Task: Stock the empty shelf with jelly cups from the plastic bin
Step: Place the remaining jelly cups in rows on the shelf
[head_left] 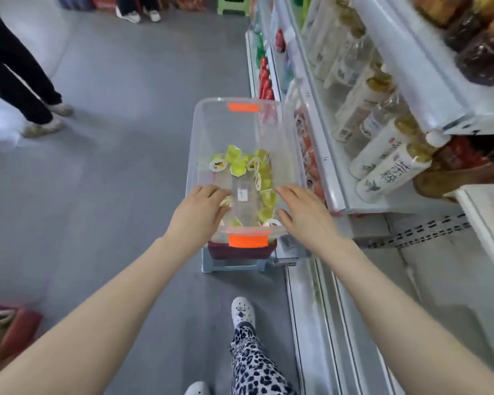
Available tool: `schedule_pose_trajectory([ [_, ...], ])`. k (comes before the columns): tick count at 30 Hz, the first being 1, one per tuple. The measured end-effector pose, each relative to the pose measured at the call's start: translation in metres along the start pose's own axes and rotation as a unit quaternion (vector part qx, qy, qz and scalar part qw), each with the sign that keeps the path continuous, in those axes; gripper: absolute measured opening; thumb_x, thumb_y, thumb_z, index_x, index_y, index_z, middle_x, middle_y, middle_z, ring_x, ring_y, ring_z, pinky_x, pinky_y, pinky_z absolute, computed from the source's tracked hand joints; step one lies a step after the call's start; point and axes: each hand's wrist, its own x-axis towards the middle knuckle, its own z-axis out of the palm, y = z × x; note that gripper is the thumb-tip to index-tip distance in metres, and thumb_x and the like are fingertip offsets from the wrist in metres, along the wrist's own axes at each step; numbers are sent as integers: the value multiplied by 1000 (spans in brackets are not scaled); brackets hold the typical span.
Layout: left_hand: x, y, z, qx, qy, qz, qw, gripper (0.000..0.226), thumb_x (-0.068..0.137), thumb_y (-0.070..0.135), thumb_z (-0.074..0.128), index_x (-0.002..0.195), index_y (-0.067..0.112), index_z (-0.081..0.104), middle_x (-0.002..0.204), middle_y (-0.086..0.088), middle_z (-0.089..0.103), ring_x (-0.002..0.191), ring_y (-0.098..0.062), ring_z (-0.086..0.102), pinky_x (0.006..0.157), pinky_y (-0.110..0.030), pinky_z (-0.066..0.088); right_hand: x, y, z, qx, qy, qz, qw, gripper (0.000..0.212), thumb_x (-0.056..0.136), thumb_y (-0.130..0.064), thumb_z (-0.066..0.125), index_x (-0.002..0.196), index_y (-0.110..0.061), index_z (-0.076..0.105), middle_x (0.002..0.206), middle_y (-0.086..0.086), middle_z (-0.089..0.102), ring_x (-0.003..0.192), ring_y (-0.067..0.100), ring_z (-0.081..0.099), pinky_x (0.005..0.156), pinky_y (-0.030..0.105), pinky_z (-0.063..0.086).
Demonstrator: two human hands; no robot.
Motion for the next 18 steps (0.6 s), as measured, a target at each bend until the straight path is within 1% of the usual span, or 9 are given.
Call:
schedule_pose_trajectory([
  [2, 20, -10, 12, -7, -16, -32, 999, 30, 89, 17, 65, 119, 11, 64, 110, -10, 64, 96, -36, 58, 83, -44, 51, 41, 12, 18, -1, -72, 19, 997, 50, 90, -14, 58, 138, -9, 48, 129, 14, 56, 116, 35, 52, 97, 41, 42],
  [3, 29, -14, 18, -12, -24, -45, 999, 31, 89, 17, 66, 120, 10, 64, 110, -11, 64, 97, -37, 58, 84, -44, 51, 61, 17, 30, -6, -114, 37, 993, 49, 90, -12, 55, 138, -8, 47, 128, 15, 56, 116, 36, 52, 93, 41, 43],
  [5, 43, -19, 28, -20, -41, -63, 997, 33, 88, 15, 67, 121, 9, 64, 111, -12, 63, 99, -37, 58, 85, -45, 51, 97, 23, 55, -18, -198, 72, 977, 41, 88, -6, 49, 129, -4, 48, 120, 18, 58, 112, 37, 56, 82, 39, 45],
  [6, 50, -21, 32, -20, -49, -70, 996, 34, 89, 15, 66, 122, 9, 63, 112, -12, 63, 100, -37, 57, 86, -44, 49, 112, 24, 66, -35, -234, 79, 968, 38, 87, -2, 46, 125, -2, 49, 118, 20, 59, 111, 38, 57, 82, 39, 46],
  [8, 61, -24, 40, -18, -72, -87, 993, 35, 91, 17, 63, 125, 10, 61, 117, -12, 61, 105, -35, 54, 88, -44, 47, 136, 26, 87, -90, -300, 84, 946, 35, 92, 0, 44, 126, -1, 49, 126, 19, 58, 117, 36, 55, 91, 37, 46],
  [10, 70, -25, 47, -9, -99, -95, 990, 34, 93, 19, 60, 125, 11, 59, 119, -10, 58, 108, -34, 52, 90, -44, 47, 152, 28, 105, -131, -347, 99, 923, 37, 97, -5, 43, 134, -3, 47, 136, 16, 53, 126, 31, 52, 100, 36, 42],
  [12, 76, -27, 56, 5, -135, -106, 985, 33, 95, 22, 56, 127, 12, 57, 123, -9, 55, 111, -33, 49, 93, -44, 45, 162, 32, 123, -122, -373, 128, 911, 43, 98, -7, 43, 140, -4, 39, 141, 19, 49, 130, 34, 46, 104, 40, 39],
  [14, 84, -30, 64, 23, -175, -121, 977, 35, 97, 24, 52, 130, 14, 52, 127, -8, 51, 114, -32, 46, 94, -41, 43, 166, 35, 132, -84, -374, 145, 912, 45, 96, -6, 45, 139, -4, 36, 137, 24, 49, 127, 39, 45, 101, 42, 40],
  [18, 107, -36, 84, 65, -255, -137, 955, 36, 97, 21, 52, 132, 15, 46, 132, -8, 45, 115, -29, 46, 93, -32, 37, 166, 43, 137, -55, -352, 108, 928, 32, 93, -7, 51, 125, -5, 49, 124, 22, 60, 115, 38, 56, 90, 39, 46],
])
